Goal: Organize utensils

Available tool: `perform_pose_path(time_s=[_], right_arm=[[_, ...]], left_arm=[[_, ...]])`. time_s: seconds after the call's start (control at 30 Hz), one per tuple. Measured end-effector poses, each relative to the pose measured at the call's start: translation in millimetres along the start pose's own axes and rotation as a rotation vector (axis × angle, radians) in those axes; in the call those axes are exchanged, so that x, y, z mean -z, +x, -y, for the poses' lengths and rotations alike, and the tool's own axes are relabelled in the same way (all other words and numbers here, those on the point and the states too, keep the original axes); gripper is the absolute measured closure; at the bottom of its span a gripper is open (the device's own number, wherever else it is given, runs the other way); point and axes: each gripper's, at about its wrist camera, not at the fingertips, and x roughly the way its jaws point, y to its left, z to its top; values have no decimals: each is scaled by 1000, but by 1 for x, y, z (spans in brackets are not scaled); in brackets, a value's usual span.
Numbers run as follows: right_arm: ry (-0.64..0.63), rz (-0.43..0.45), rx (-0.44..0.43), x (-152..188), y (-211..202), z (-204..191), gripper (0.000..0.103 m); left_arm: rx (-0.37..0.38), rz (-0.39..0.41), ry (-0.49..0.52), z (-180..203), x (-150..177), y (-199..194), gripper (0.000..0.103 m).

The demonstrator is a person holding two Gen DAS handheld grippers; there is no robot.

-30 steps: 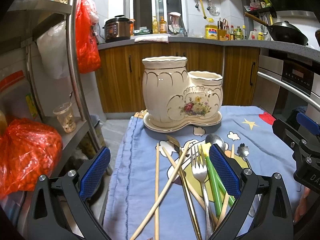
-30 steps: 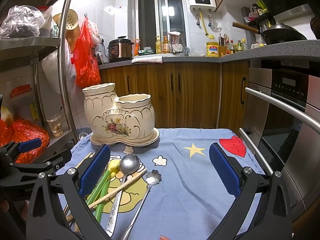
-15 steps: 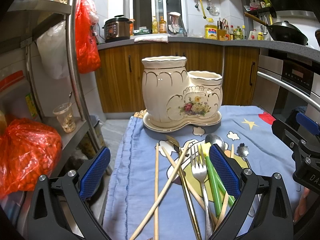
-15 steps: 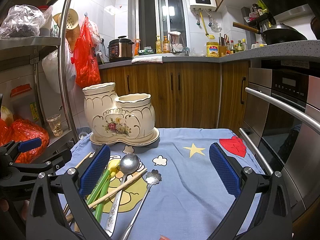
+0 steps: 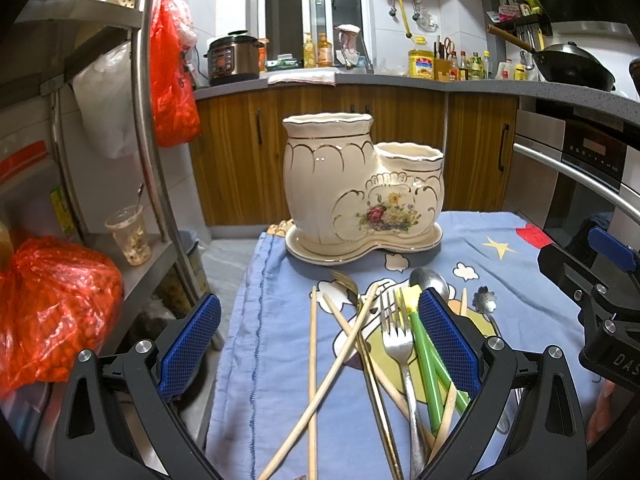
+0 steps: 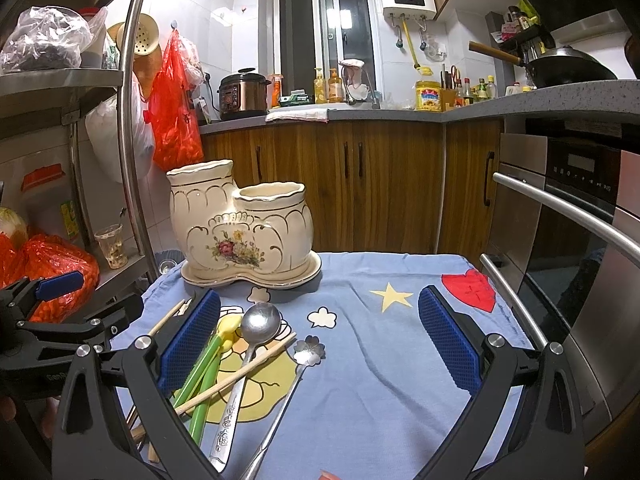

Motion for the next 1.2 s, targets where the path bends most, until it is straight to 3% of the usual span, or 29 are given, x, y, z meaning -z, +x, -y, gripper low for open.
perform_pose_path(time_s=[0.2,0.37,0.47,0.67,0.83,1.07,1.17,1.2], right_arm=[[4,-7,-6,-1,1,2,5],[4,-25,-24,-2,4,4,5],[29,-58,-71,-4,9,10,5],[-4,-129,-72,-2,20,12,5],[-21,-246,-57,7,29,16,5],[-62,-392,-80,25,47,6,5],[-47,-431,-97,27,53,5,18],[-54,-436,-94,28,54,3,27]], left_arm=[[-21,6,16,6,0,-1,5],[23,1,-2,2,-2,-2,5],[34,-14,-12,-1,-2,1,5],[59,-18,-10,-4,-1,3,5],[81,-38,-48,-12,2,7,5],[40,-68,-19,-21,1,13,5],[13,-79,-14,-25,2,15,5],[3,-79,-8,-26,3,15,5]])
